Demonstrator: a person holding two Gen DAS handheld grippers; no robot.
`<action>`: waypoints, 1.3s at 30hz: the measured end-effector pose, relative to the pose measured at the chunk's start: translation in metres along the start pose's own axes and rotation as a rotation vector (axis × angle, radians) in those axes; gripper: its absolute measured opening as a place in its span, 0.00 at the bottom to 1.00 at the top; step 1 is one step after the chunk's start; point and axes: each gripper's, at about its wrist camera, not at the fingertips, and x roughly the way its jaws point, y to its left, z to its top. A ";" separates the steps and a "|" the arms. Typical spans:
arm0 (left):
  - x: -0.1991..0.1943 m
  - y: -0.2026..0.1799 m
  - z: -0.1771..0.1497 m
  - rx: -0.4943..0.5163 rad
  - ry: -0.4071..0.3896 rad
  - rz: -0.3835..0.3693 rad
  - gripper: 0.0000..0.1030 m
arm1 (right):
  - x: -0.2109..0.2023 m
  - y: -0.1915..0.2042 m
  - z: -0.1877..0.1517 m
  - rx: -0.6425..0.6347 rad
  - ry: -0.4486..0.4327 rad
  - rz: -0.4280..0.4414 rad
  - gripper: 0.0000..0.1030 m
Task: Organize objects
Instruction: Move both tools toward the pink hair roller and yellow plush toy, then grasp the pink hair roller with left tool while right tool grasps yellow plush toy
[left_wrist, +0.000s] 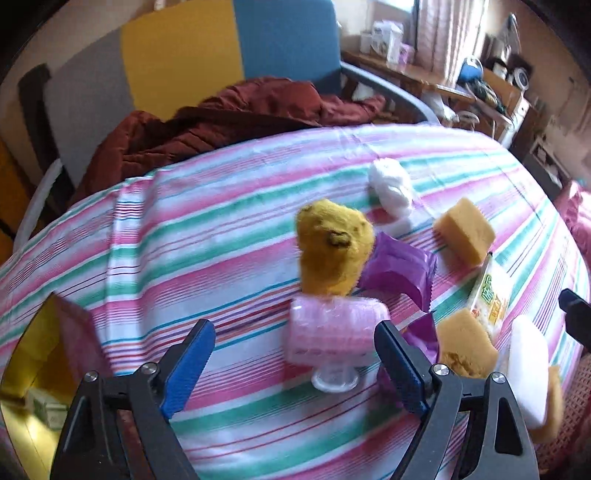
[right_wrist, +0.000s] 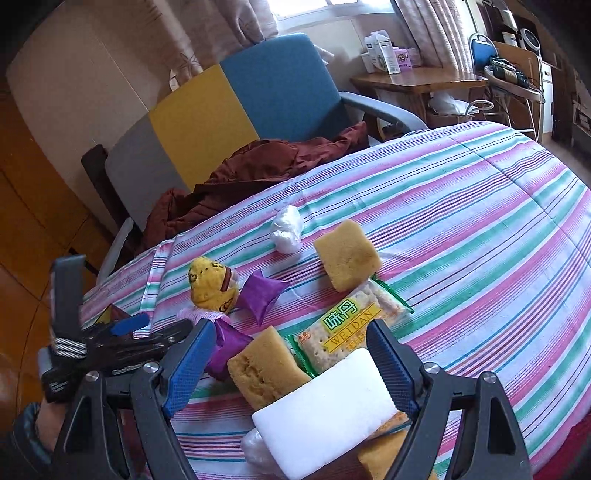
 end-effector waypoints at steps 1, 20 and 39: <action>0.004 -0.005 0.001 0.012 0.008 -0.017 0.86 | 0.001 0.000 0.000 0.000 0.003 0.000 0.83; 0.000 0.005 -0.028 -0.050 0.027 -0.161 0.38 | 0.003 0.001 0.001 -0.014 0.009 -0.015 0.83; 0.026 0.007 -0.013 -0.219 0.039 -0.060 0.68 | 0.006 0.004 -0.001 -0.019 0.032 -0.010 0.83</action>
